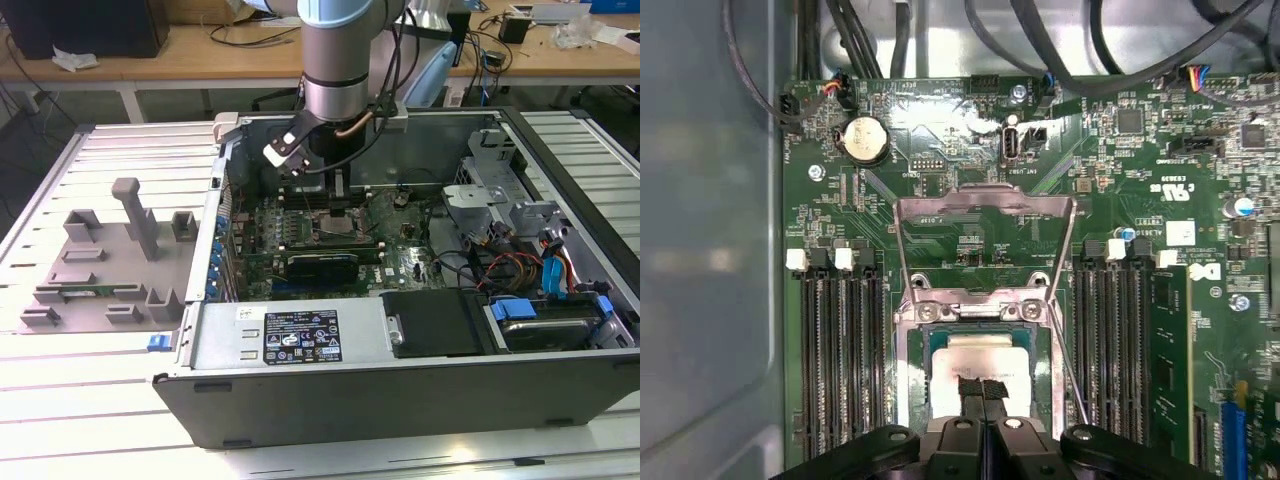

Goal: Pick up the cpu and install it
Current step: 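Place the cpu into insertion slot, then close the cpu cover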

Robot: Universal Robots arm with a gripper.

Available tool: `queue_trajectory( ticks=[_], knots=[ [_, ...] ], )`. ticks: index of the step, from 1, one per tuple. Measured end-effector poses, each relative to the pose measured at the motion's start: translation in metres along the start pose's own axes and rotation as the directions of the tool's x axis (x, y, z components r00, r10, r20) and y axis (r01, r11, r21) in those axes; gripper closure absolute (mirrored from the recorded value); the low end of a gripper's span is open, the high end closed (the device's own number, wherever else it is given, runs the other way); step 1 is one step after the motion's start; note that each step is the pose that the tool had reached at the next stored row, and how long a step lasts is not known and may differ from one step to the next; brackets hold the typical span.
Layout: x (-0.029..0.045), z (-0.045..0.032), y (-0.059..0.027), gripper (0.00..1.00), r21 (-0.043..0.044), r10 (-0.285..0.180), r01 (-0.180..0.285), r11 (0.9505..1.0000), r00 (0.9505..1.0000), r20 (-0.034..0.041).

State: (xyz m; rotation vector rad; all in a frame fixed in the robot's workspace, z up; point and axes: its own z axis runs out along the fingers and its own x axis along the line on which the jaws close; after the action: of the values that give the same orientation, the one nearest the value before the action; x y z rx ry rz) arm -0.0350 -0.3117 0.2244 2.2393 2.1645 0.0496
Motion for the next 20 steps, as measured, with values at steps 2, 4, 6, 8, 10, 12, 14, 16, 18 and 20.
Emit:
queue_trajectory(
  ticks=[2, 4, 6, 8, 10, 12, 14, 16, 18, 20],
  knots=[
    [0.0001, -0.0074, 0.0003, 0.89, -0.0001, 0.000, 0.000, 1.0000, 1.0000, 0.0002],
    [0.0002, -0.0108, 0.0004, 0.89, 0.0000, 0.000, 0.000, 1.0000, 1.0000, 0.0005],
    [0.0002, -0.0133, 0.0005, 0.89, 0.0000, 0.000, 0.000, 1.0000, 1.0000, 0.0006],
    [0.0003, -0.0134, 0.0006, 0.89, -0.0002, 0.000, 0.000, 1.0000, 1.0000, 0.0004],
    [0.0006, -0.0145, 0.0006, 0.89, -0.0001, 0.000, 0.000, 1.0000, 1.0000, 0.0008],
    [0.0006, -0.0147, 0.0006, 0.89, -0.0001, 0.000, 0.000, 1.0000, 1.0000, 0.0008],
    [0.0006, -0.0148, 0.0006, 0.89, -0.0001, 0.000, 0.000, 1.0000, 1.0000, 0.0008],
    [0.0006, -0.0149, 0.0006, 0.89, 0.0000, 0.000, 0.000, 1.0000, 1.0000, 0.0008],
    [0.0007, -0.0151, 0.0006, 0.89, 0.0000, 0.000, 0.000, 1.0000, 1.0000, 0.0009],
    [0.0008, -0.0153, 0.0006, 0.89, -0.0001, 0.000, 0.000, 1.0000, 1.0000, 0.0008]
  ],
)
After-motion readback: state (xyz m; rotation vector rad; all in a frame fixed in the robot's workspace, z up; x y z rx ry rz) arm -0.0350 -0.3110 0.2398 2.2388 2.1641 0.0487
